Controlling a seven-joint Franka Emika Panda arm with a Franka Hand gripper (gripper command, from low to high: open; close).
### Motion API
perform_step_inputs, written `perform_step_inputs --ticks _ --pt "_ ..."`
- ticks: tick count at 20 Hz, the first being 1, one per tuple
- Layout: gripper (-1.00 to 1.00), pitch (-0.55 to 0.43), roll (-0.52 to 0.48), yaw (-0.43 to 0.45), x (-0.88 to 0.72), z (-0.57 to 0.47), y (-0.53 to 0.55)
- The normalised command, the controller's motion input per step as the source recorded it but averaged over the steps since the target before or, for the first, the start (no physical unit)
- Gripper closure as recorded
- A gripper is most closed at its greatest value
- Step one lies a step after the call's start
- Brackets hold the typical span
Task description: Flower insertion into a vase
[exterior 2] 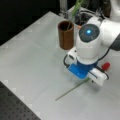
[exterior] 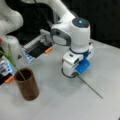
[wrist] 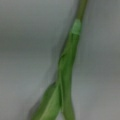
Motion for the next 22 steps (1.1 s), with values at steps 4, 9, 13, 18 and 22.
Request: perform_step_inputs --ticks 4,9,13,18,22 --pt "-1.0 -0.069 -0.173 0.037 0.14 -0.22 -0.07" --pt "-1.0 -0.068 -0.196 0.048 0.14 -0.24 -0.08" --pt "-1.0 -0.008 -0.27 0.036 0.1 -0.14 0.01" --pt "-1.0 0.066 -0.355 0.028 0.06 -0.06 0.2" --pt "-1.0 0.111 -0.305 0.041 0.0 -0.06 0.27"
